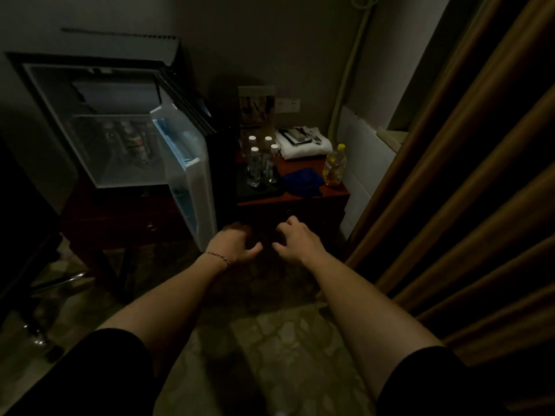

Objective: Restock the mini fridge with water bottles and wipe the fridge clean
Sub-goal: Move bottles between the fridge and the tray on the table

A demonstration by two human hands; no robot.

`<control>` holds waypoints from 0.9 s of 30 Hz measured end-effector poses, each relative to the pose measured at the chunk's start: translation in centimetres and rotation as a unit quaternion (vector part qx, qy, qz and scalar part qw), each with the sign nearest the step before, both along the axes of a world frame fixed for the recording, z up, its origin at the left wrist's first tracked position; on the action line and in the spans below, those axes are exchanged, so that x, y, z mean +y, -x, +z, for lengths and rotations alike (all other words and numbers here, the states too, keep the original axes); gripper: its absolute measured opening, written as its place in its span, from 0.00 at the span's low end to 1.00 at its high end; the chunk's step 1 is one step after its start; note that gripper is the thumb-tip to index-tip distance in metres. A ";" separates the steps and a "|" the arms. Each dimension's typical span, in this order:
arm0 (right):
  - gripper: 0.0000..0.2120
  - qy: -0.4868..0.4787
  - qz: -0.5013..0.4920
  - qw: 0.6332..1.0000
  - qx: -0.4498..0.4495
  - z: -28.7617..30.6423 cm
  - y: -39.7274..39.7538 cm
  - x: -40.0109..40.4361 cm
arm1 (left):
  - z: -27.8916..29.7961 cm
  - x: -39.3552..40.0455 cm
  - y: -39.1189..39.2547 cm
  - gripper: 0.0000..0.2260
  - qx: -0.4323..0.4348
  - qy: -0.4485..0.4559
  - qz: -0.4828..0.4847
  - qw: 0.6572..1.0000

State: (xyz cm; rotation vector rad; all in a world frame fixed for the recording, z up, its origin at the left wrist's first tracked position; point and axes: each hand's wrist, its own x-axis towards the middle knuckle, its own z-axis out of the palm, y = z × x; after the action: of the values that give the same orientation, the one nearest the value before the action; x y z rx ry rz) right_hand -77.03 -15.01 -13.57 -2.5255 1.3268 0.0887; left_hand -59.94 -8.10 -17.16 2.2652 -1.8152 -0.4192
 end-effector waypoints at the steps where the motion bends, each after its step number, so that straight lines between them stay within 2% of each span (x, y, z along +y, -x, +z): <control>1: 0.24 0.001 0.001 1.000 -0.009 0.2 -0.7 0.7 | 0.1 0.8 -1.2 0.19 -0.008 0.004 -0.002 1.000; 8: 0.25 0.013 -0.013 1.000 -0.017 0.4 -8.9 7.3 | 2.1 7.5 -11.9 0.21 -0.011 0.035 -0.012 0.999; 14: 0.22 0.018 0.008 0.999 -0.045 0.6 -19.7 11.9 | 2.3 13.1 -21.3 0.21 -0.025 0.037 0.039 0.998; 20: 0.24 0.012 0.046 0.997 -0.057 1.5 -28.3 13.4 | 2.2 16.0 -30.2 0.24 -0.020 0.043 0.082 0.995; 27: 0.20 0.010 0.100 0.992 -0.079 1.1 -36.0 10.4 | 2.3 14.2 -37.0 0.26 -0.011 0.036 0.120 0.992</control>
State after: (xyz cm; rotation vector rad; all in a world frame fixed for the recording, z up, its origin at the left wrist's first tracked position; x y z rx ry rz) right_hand -41.07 -4.64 -12.47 -2.6150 1.0173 -0.0832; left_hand -22.97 6.09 -14.84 2.4067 -1.5165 -0.2817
